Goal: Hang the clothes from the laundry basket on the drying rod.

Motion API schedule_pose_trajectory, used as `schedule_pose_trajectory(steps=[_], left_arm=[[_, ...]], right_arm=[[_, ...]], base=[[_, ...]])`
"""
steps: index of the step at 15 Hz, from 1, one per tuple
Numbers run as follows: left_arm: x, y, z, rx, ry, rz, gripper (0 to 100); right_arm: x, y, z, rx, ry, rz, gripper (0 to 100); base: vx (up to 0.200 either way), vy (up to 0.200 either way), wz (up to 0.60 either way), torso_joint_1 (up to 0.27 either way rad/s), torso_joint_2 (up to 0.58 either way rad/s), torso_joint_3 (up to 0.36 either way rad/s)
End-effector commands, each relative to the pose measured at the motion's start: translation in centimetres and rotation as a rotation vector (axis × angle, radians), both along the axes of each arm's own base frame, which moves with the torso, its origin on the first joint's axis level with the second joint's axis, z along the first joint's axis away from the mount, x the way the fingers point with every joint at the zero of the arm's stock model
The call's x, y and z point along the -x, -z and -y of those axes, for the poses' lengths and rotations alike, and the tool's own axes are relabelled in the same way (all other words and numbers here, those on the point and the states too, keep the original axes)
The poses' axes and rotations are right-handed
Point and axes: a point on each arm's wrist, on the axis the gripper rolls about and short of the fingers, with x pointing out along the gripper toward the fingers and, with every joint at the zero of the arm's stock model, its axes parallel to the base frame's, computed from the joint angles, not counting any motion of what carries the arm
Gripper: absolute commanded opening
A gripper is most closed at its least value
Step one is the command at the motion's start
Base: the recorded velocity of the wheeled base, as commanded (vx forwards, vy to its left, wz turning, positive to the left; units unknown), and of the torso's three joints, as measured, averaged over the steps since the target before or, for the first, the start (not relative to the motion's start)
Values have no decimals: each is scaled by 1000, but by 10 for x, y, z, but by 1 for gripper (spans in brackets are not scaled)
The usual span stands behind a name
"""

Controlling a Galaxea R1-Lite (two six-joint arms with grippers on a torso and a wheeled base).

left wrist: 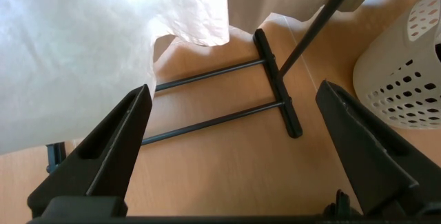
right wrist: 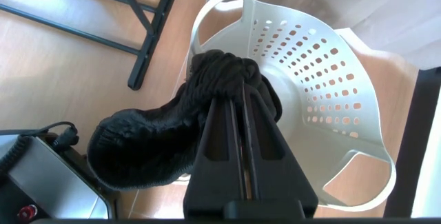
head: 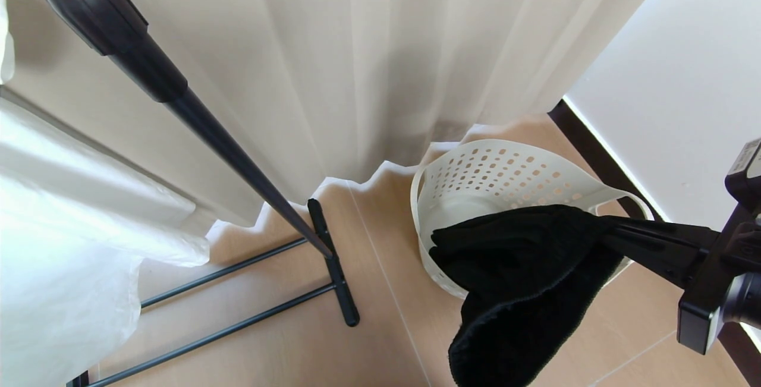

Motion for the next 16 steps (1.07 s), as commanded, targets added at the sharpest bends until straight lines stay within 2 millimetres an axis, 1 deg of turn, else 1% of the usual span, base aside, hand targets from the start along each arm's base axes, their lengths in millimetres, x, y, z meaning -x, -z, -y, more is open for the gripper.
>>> schedule_pose_trajectory(steps=[1,5,11,16], left_arm=[[0,0,0,1,-1,0,100],[0,0,0,1,-1,0,100],[0,0,0,1,-1,0,100],[0,0,0,1,-1,0,100]], right_arm=[[-2,1,-2,6,0,-5,0],[-2,2,-1,11,6,-10,0],[-8,10,-7,38,5,-38,0],[-9,10,-6,38,11,-38,0]], base=[[0,0,0,0,0,0],[0,0,0,2,2,104],[0,0,0,1,3,194],[0,0,0,-2,2,205]])
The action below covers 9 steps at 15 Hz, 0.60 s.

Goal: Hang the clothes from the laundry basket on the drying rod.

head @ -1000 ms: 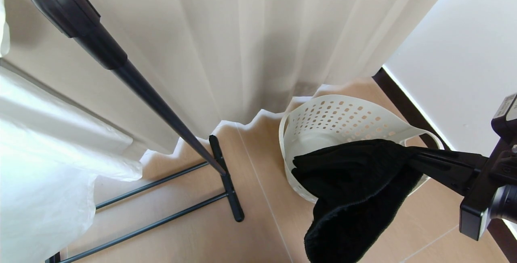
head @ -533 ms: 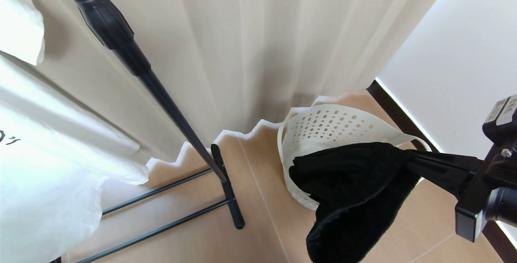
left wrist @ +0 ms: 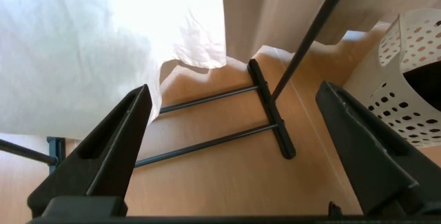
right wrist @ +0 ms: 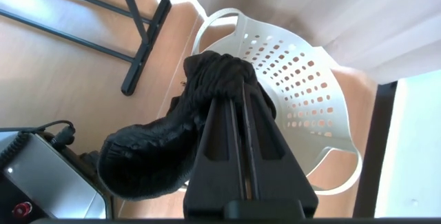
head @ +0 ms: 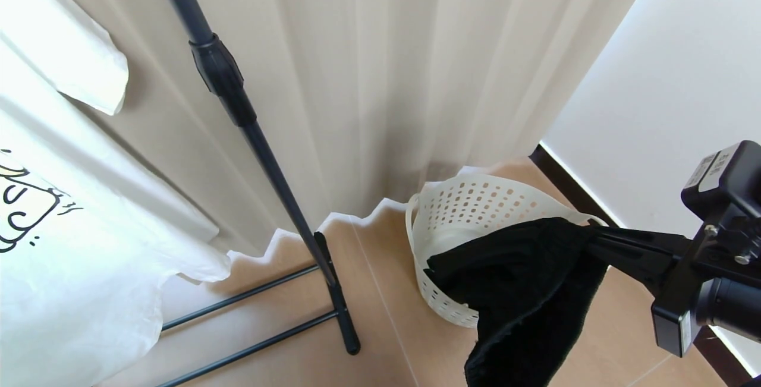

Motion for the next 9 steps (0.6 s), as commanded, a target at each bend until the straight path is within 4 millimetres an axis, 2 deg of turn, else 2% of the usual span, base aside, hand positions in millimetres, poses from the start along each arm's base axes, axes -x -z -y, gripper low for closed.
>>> schedule_pose_trajectory(steps=[1,9], left_arm=[[0,0,0,1,-1,0,100],[0,0,0,1,-1,0,100]], right_arm=[[-2,1,0,3,6,-2,0],[-4,1,0,5,17,-4,0]], base=[[0,0,0,2,2,198],[0,0,0,4,1,199]])
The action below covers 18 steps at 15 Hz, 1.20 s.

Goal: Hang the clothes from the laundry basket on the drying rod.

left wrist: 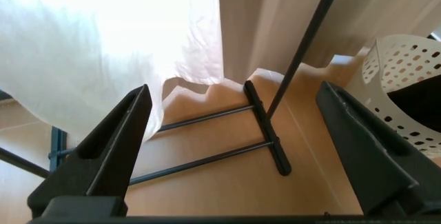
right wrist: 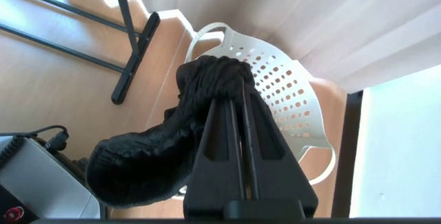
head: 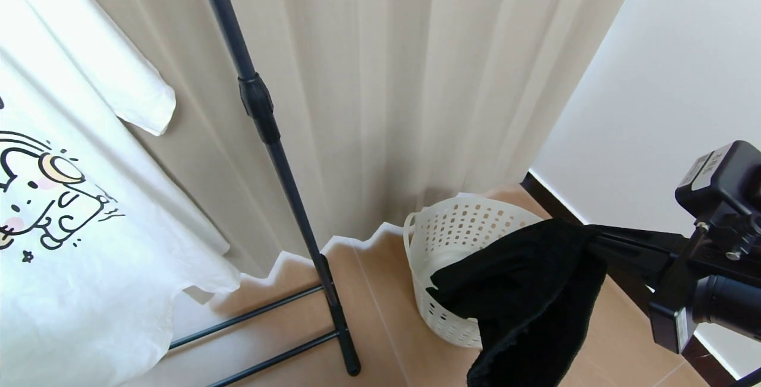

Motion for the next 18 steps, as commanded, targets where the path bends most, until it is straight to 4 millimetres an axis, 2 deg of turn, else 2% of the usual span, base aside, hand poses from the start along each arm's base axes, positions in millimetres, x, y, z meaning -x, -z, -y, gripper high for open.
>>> schedule_pose_trajectory(steps=[1,3,8,18], left_arm=[[0,0,0,0,-1,0,100],[0,0,0,0,-1,0,100],[0,0,0,0,-1,0,100],[0,0,0,0,-1,0,100]], right_arm=[[-1,0,0,1,2,0,0],[-3,-3,1,-8,14,6,0],[-5,-3,3,-15,8,0,0],[-5,0,3,-5,8,-9,0]], base=[[0,0,0,-7,2,198],[0,0,0,10,-63,129],[0,0,0,54,-376,-114],[0,0,0,138,-473,-139]])
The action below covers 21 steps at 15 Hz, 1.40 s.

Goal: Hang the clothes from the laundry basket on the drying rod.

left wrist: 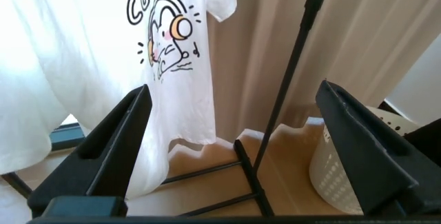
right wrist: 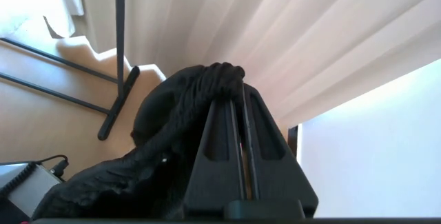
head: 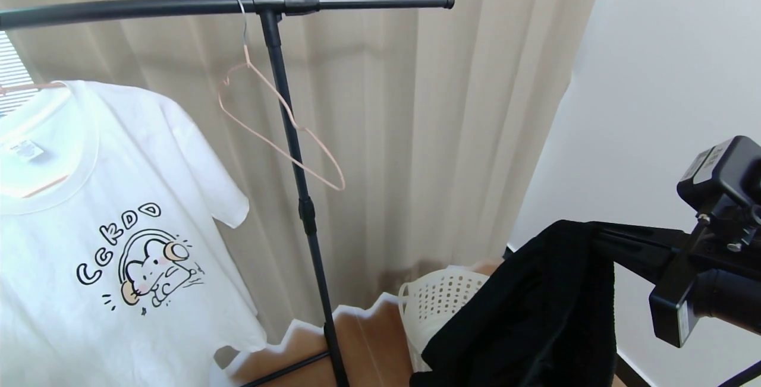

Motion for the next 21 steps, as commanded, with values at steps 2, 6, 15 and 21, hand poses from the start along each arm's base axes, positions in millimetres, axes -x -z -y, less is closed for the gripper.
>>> schedule_pose_trajectory(steps=[2,6,15,21], left_arm=[[0,0,0,1,-1,-1,100],[0,0,0,2,-2,-1,100],[0,0,0,2,-1,-1,100],[0,0,0,1,-2,-1,100]], right_arm=[[0,1,0,3,0,-3,0],[0,2,0,4,0,-4,0],[1,4,0,8,-1,-9,0],[1,4,1,11,-3,-10,0]], base=[[0,0,0,190,-513,-200],[0,0,0,211,-535,-305],[0,0,0,236,-554,-321],[0,0,0,175,-378,-212]])
